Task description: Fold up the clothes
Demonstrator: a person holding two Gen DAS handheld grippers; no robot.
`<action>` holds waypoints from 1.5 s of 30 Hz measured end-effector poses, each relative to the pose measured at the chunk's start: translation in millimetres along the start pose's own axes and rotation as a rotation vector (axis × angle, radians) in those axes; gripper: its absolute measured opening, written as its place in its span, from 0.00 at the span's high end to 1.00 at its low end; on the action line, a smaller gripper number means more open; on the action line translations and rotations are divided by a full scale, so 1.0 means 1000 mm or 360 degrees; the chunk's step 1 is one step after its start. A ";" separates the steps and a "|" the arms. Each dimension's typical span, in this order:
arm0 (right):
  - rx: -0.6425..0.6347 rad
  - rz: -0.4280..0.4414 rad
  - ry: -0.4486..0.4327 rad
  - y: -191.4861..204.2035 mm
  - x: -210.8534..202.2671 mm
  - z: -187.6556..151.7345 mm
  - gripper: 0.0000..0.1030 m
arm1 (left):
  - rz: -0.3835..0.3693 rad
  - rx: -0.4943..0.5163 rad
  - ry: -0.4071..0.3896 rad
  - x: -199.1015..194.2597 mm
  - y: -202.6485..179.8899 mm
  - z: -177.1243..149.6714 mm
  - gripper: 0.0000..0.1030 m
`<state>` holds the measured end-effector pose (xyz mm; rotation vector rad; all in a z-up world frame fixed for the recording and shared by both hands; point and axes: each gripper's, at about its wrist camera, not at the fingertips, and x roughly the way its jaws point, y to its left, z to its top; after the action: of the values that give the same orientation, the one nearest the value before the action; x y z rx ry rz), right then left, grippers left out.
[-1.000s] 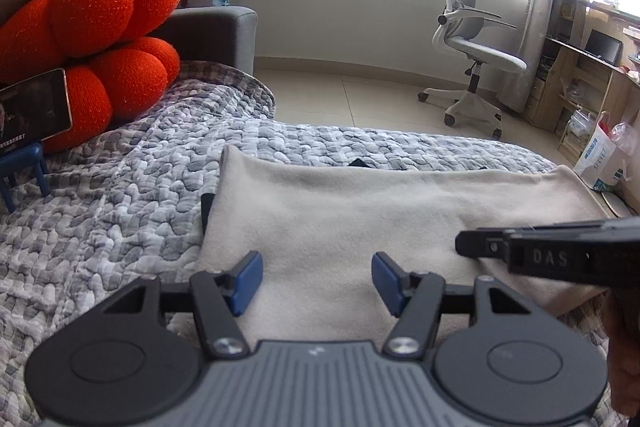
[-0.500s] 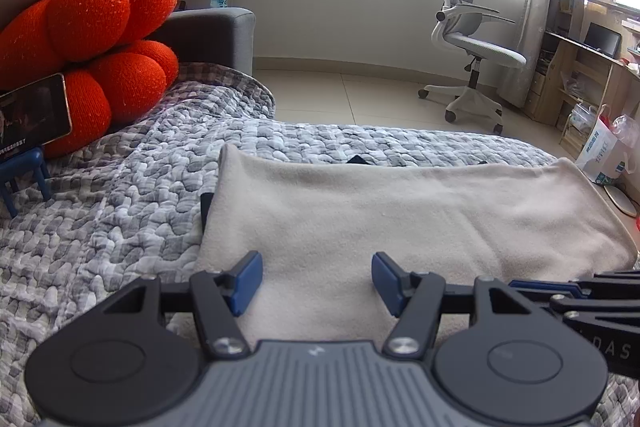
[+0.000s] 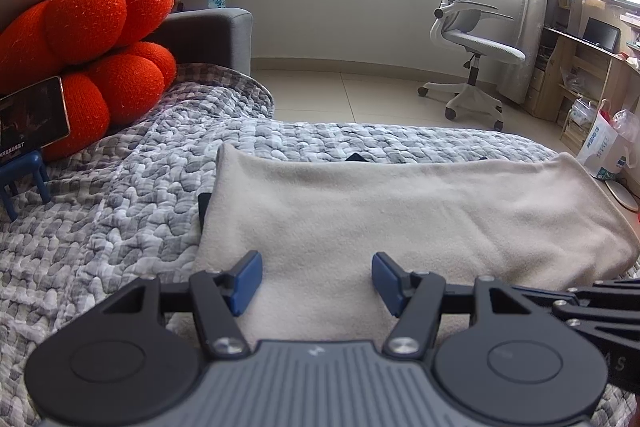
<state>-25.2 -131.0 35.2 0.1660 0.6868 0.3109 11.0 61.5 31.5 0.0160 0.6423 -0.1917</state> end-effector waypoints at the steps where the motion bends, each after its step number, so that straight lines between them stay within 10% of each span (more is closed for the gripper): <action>1: 0.0008 0.0003 -0.0007 0.000 -0.002 0.001 1.00 | 0.0000 0.0002 0.0000 0.000 0.000 0.000 0.39; 15: 0.0519 -0.0050 -0.0101 -0.089 -0.063 -0.022 0.84 | 0.0005 0.0008 0.0004 0.000 -0.001 0.000 0.39; 19: 0.0789 -0.0076 -0.0187 -0.128 -0.082 -0.038 0.51 | 0.0012 0.0013 0.0005 -0.001 -0.003 -0.001 0.39; 45: 0.1143 -0.0033 -0.0548 -0.151 -0.050 -0.028 0.47 | 0.0014 0.0029 0.0008 0.001 -0.004 -0.001 0.38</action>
<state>-45.7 -288.4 5.9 0.8756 0.4313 -0.0010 10.2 57.3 30.3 0.0368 0.6456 -0.1890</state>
